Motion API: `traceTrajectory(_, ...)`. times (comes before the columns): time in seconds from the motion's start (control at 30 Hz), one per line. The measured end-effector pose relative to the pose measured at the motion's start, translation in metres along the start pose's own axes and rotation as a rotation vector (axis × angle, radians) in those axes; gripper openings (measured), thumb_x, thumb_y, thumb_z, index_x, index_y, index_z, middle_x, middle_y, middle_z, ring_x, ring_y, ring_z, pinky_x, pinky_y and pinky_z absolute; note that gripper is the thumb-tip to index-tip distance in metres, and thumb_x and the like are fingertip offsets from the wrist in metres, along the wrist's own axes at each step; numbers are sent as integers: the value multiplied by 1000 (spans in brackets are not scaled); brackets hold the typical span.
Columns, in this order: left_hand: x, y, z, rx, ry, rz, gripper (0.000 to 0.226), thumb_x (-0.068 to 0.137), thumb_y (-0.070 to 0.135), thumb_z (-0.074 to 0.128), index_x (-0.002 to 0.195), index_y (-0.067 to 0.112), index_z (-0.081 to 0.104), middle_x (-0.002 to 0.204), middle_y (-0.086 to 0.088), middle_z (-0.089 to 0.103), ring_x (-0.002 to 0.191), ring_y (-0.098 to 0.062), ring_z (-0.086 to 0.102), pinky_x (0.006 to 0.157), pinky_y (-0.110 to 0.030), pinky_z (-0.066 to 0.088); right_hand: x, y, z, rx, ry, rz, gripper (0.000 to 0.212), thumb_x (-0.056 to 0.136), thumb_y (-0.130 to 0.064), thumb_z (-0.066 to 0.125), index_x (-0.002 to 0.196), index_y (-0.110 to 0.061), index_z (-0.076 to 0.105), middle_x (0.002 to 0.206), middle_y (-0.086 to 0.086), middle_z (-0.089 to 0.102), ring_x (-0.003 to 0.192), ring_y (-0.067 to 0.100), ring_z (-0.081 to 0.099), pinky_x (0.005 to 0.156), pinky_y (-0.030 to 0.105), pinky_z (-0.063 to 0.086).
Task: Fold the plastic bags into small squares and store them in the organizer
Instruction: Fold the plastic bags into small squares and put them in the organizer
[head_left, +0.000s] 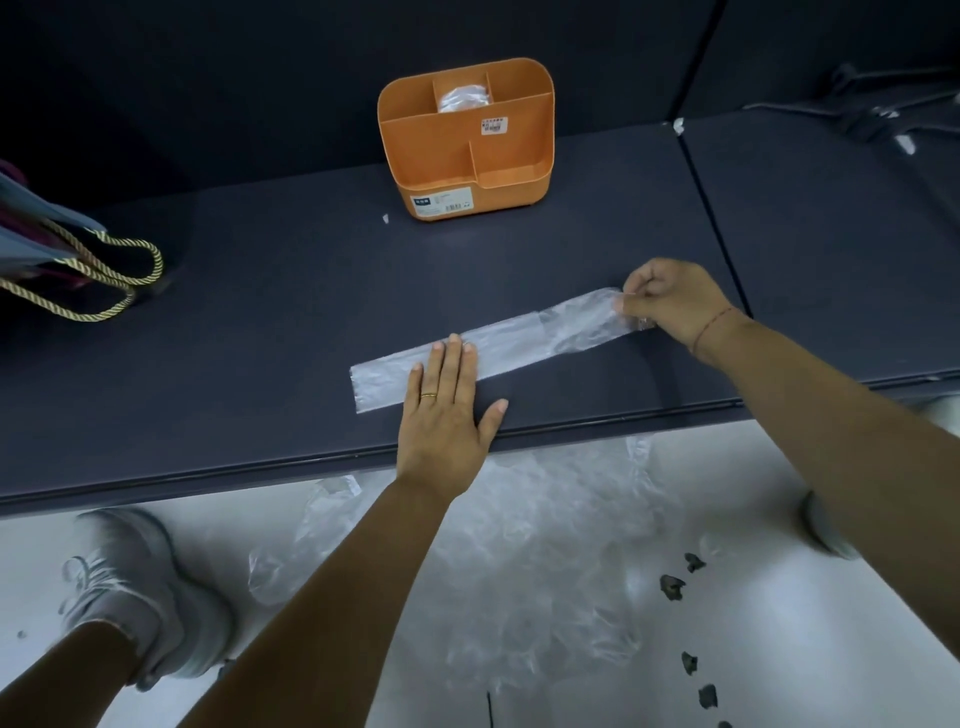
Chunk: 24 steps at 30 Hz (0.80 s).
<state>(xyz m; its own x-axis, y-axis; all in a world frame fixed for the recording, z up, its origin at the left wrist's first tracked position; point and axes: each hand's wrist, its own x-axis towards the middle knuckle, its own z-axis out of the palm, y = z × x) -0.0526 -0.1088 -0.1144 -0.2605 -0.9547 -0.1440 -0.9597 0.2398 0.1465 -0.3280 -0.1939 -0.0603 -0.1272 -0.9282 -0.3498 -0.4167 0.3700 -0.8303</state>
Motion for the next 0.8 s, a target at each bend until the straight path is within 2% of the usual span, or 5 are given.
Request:
traceTrajectory(0.2, 1, -18, -8, 2, -27, 153, 83, 91, 67, -6, 155, 15, -2, 165, -1, -2, 150, -14, -11, 121, -34, -12, -31, 11, -9, 99, -131, 257, 30, 81, 2, 72, 110, -5, 62, 85, 10, 67, 71, 18, 63, 59, 19, 56)
traceTrajectory(0.43, -11, 89, -8, -309, 91, 296, 85, 93, 57, 43, 156, 10, 11, 164, -5, 9, 152, -18, 2, 121, -31, -10, -81, -5, -18, 56, -334, 308, 18, 85, -8, 70, 102, -14, 68, 79, 0, 67, 68, 7, 61, 62, 18, 50)
traceTrajectory(0.63, -26, 133, -27, -794, 481, -80, 35, 100, 15, 52, 134, 11, 59, 134, -5, 62, 128, -20, 55, 110, -38, 42, -97, -30, -14, 191, -385, 190, 11, 96, -19, 58, 96, -12, 67, 67, -1, 65, 58, 8, 56, 59, 19, 47)
traceTrajectory(0.73, -36, 122, -60, -1183, 356, -197, 30, 105, 23, 46, 128, 23, 65, 125, 8, 66, 117, 1, 59, 101, -11, 40, -93, -27, -5, 271, -291, 83, 20, 100, -10, 48, 107, -17, 65, 94, -1, 64, 68, 9, 51, 63, 20, 45)
traceTrajectory(0.8, -36, 107, -77, -1465, 232, -264, 26, 104, 23, 48, 122, 27, 66, 118, 8, 69, 111, 1, 62, 97, -10, 42, -85, -23, 7, 270, -401, 13, 41, 95, 5, 45, 123, -21, 60, 124, -6, 59, 73, 7, 54, 68, 21, 47)
